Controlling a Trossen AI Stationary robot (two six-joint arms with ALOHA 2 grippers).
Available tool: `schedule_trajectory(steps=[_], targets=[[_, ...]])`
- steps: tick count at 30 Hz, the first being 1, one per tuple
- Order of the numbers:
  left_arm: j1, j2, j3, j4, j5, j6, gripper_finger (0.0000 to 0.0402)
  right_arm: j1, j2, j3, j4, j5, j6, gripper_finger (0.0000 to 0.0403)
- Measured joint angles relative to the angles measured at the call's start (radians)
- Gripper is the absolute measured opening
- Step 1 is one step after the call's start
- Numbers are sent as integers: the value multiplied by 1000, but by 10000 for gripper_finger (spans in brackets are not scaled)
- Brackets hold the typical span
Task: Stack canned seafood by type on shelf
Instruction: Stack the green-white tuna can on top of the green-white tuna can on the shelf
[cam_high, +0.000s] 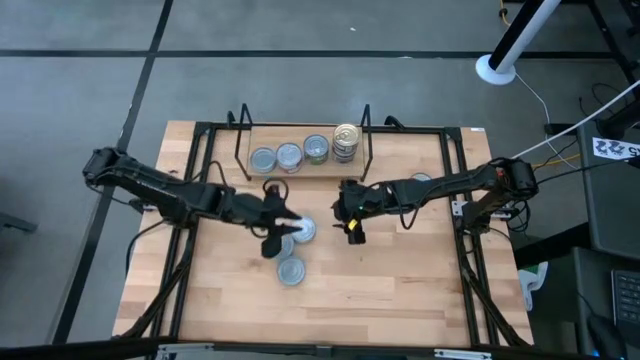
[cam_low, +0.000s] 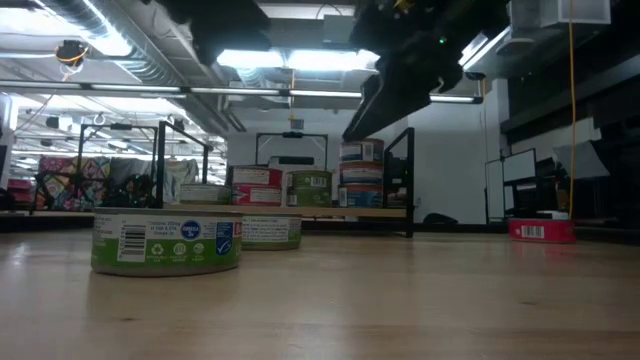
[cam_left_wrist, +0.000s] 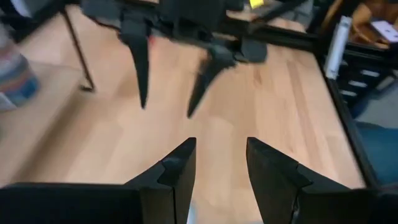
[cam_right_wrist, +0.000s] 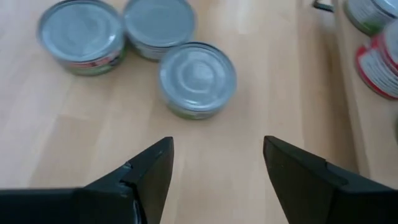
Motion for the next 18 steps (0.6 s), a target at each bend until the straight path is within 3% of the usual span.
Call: schedule_trajectory(steps=[10,18], targets=[[-158,0,-1,-197,-2,-233,137,49,0,0,6,0,-31,250],[-246,47,-1,-210,-3,-517,137,49,0,0,16,0,-29,250]])
